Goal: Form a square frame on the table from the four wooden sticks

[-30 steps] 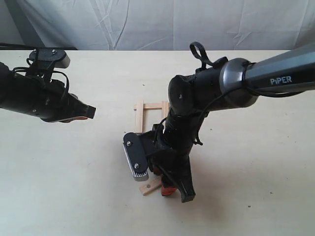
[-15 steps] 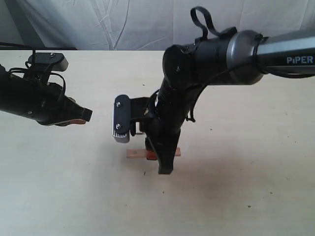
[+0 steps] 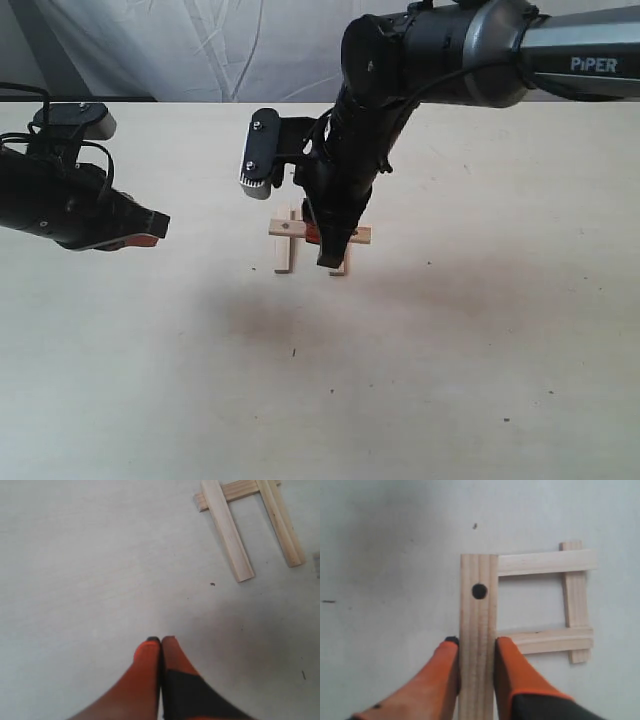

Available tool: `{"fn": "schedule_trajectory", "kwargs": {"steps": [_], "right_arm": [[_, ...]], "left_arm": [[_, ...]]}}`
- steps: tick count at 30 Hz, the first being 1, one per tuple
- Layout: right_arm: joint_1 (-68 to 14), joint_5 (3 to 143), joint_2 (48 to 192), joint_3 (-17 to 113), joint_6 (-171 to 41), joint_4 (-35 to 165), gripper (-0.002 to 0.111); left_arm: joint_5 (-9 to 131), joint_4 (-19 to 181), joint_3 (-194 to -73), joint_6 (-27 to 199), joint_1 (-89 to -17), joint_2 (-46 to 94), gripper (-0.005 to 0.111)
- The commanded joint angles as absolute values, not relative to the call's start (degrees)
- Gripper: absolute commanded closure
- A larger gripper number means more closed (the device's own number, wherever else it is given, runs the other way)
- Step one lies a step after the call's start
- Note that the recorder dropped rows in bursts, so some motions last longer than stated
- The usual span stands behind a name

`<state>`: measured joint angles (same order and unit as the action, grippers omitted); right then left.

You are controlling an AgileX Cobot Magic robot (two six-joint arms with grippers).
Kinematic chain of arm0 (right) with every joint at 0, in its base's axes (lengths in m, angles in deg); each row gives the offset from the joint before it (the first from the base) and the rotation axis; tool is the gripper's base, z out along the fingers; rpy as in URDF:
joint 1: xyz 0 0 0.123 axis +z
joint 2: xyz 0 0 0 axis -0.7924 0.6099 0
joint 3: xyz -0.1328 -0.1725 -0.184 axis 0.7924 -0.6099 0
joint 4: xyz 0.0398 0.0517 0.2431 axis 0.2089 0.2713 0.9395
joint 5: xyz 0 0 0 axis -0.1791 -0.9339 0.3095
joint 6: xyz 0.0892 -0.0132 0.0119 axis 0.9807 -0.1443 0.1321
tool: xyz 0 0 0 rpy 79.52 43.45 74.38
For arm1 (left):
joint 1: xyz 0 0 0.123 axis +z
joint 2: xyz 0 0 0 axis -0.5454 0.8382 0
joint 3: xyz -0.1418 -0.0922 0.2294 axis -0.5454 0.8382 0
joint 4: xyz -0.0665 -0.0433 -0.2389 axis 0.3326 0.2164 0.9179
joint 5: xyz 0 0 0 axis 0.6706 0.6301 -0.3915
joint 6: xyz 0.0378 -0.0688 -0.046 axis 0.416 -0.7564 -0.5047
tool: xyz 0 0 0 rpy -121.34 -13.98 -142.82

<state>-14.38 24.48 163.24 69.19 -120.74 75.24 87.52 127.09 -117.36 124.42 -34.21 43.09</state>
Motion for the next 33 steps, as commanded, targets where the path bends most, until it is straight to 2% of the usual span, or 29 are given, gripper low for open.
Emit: {"fn": "schedule_trajectory", "kwargs": {"steps": [1,12,33], "right_arm": [[-15.05,23.59,166.88,72.08,-120.81,75.0,0.109],[-15.05,24.25,174.19,76.46,-121.42,73.3,0.109],[-15.05,27.8,176.25,76.59,-121.85,74.12,0.109]], "left_arm": [[87.7,127.68,-116.96,124.48,-34.11,43.01,0.107],[87.7,128.57,-116.96,124.73,-34.11,43.01,0.107],[87.7,128.68,-116.96,124.88,-34.11,43.01,0.107]]}}
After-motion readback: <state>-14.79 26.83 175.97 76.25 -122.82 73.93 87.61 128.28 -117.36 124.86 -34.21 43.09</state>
